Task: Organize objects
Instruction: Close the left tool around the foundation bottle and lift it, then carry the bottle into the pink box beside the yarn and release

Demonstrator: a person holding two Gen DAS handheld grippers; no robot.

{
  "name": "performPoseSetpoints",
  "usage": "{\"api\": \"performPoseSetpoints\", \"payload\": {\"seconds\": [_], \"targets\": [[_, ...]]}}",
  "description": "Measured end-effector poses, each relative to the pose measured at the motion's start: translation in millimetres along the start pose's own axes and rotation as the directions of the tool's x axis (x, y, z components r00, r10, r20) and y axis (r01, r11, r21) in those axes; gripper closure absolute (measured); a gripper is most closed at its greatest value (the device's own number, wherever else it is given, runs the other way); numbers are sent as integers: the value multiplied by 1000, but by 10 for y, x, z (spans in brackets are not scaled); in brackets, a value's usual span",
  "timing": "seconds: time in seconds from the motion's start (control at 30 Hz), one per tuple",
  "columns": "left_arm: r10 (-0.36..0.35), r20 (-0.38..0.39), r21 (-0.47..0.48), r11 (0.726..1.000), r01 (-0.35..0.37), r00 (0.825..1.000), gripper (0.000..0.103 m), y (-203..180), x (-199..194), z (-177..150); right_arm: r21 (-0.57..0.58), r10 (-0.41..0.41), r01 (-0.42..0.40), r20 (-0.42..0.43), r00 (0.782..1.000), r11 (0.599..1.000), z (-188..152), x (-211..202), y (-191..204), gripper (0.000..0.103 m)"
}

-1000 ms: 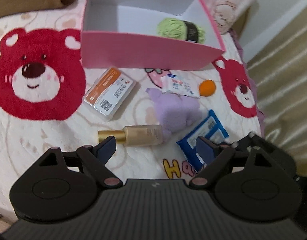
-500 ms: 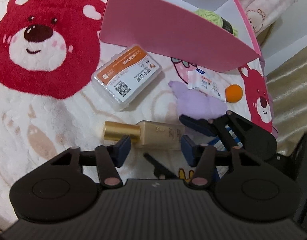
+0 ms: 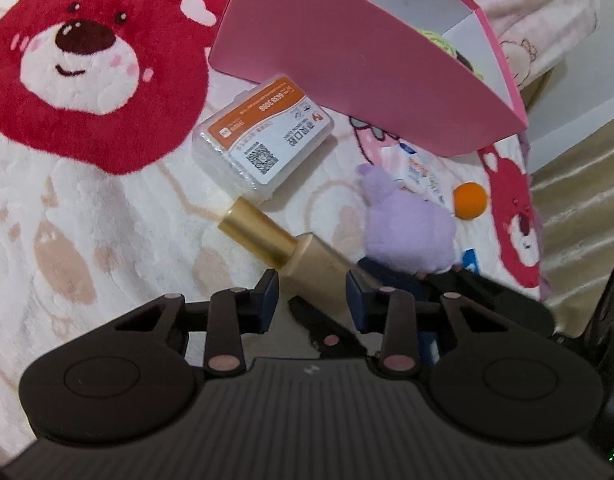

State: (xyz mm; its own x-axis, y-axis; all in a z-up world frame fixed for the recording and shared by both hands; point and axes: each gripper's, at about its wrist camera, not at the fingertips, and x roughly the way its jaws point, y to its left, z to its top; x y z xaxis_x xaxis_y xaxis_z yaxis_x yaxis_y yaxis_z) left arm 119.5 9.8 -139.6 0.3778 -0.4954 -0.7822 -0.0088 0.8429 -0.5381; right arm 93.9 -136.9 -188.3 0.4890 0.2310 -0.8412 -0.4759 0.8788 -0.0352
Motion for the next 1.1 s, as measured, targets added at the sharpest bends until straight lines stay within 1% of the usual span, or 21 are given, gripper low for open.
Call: {"api": "performPoseSetpoints", "payload": {"seconds": [0.03, 0.1, 0.13, 0.2, 0.3, 0.37, 0.4, 0.5, 0.53, 0.57, 0.6, 0.63, 0.67, 0.73, 0.8, 0.83, 0.87, 0.9, 0.97, 1.1], "targets": [[-2, 1, -2, 1000, 2, 1000, 68, 10, -8, 1, 23, 5, -5, -5, 1000, 1000, -8, -19, -6, 48], [-5, 3, -10, 1000, 5, 1000, 68, 41, -20, -9, 129, 52, -48, -22, 998, 990, -36, -68, -79, 50], [-8, 4, -15, 1000, 8, 1000, 67, 58, -27, -10, 198, 88, -82, -23, 996, 977, -69, -96, -135, 52], [-24, 5, -33, 999, 25, 1000, 67, 104, -36, -20, 282, 140, -130, -15, 990, 950, -141, -145, -176, 54], [-32, -18, -42, 999, 31, 999, 68, 144, -26, -67, 338, 196, -181, -12, 981, 923, -251, -220, -152, 58], [-29, -44, -42, 999, 27, 999, 67, 155, 1, -129, 347, 219, -203, -7, 976, 916, -330, -244, -136, 59], [-23, -56, -38, 999, 20, 998, 67, 153, 22, -168, 335, 213, -198, -8, 977, 921, -342, -258, -110, 59], [-39, -70, -27, 999, 38, 997, 67, 115, 73, -252, 260, 166, -154, -28, 986, 953, -327, -259, -49, 60], [-32, -65, -14, 999, 31, 997, 65, 89, 85, -263, 240, 149, -137, -34, 988, 961, -322, -255, -36, 60], [-21, -50, 8, 1000, 22, 999, 60, 62, 92, -272, 215, 131, -120, -36, 991, 969, -318, -243, -23, 60], [-9, -35, 29, 1000, 10, 999, 58, 42, 101, -287, 193, 112, -102, -39, 993, 976, -328, -214, 15, 60], [2, -29, 34, 999, -1, 1000, 53, 39, 117, -298, 186, 103, -92, -47, 994, 978, -295, -115, 45, 60], [2, -26, 29, 1000, -2, 1000, 51, 46, 137, -307, 187, 98, -87, -47, 994, 979, -271, -76, 33, 59], [-11, -16, 12, 1000, 11, 1000, 50, 77, 162, -311, 199, 94, -85, -35, 995, 976, -270, -82, 4, 60], [-15, -5, 3, 1000, 15, 1000, 51, 102, 175, -302, 230, 107, -100, -18, 994, 968, -265, -101, -58, 61], [-18, -5, 1, 1000, 18, 1000, 53, 108, 182, -306, 249, 117, -110, -15, 993, 962, -260, -115, -101, 64], [-24, -5, 5, 1000, 24, 1000, 57, 114, 175, -301, 276, 124, -119, 0, 992, 954, -262, -135, -127, 63], [-28, -11, 18, 999, 28, 1000, 57, 99, 158, -307, 305, 126, -125, 16, 992, 944, -275, -177, -142, 63], [-8, -28, 60, 998, 10, 1000, 58, 45, 133, -314, 312, 129, -127, 14, 992, 942, -296, -206, -117, 63], [10, -56, 54, 999, -7, 998, 58, 34, 97, -349, 356, 155, -148, 8, 988, 923, -332, -237, -82, 62]]}}
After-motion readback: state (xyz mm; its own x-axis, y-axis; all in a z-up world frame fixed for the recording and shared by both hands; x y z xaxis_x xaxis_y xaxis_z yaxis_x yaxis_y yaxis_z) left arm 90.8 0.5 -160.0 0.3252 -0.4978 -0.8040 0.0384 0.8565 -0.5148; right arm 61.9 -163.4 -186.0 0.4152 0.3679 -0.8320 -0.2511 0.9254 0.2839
